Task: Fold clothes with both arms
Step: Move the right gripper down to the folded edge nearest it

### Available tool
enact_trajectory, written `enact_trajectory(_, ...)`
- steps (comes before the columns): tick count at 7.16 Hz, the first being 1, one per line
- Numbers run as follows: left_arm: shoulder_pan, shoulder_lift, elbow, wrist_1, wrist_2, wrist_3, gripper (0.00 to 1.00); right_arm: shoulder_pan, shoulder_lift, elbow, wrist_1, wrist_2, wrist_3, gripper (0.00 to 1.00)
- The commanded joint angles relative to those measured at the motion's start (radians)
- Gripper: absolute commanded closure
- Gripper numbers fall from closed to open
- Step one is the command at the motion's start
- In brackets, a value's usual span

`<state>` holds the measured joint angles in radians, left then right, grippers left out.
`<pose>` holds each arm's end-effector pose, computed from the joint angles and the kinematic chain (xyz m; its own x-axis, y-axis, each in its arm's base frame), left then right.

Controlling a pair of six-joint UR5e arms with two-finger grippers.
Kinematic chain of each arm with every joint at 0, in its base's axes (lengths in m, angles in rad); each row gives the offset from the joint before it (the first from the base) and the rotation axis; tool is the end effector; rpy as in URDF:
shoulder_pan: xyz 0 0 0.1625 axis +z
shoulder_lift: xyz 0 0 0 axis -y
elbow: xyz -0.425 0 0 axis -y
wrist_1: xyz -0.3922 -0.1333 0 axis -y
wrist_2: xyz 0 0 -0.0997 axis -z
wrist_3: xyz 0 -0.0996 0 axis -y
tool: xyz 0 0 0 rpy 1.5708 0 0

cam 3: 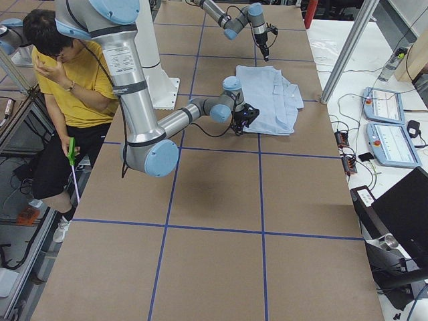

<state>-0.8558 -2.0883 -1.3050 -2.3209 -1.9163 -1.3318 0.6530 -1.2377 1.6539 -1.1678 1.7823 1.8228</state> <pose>0.3987 -0.6110 0.4007 0.4671 -0.1982 -0.8617 0.4249 0.9050 0.0222 -0.4376 -0.4762 0.3992 0.4075 0.6186 0.6718 -0.5925 0.7388 -0.3210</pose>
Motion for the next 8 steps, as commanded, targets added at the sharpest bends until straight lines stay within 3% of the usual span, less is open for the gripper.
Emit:
enact_trajectory(1,-0.002,0.002,-0.013,0.0,0.0,-0.001,0.71,-0.001,-0.003,0.006,0.0,0.003,-0.002,1.0)
enact_trajectory(5,-0.005,0.037,-0.057,0.0,-0.001,-0.001,0.7,0.0,0.004,0.017,0.0,0.008,-0.01,1.0)
enact_trajectory(6,-0.003,0.036,-0.059,0.0,-0.001,-0.001,0.7,0.005,-0.005,0.056,0.0,0.014,-0.01,1.0)
enact_trajectory(8,-0.003,0.037,-0.066,0.0,-0.001,-0.003,0.69,0.004,-0.131,0.266,-0.018,0.061,-0.004,1.0)
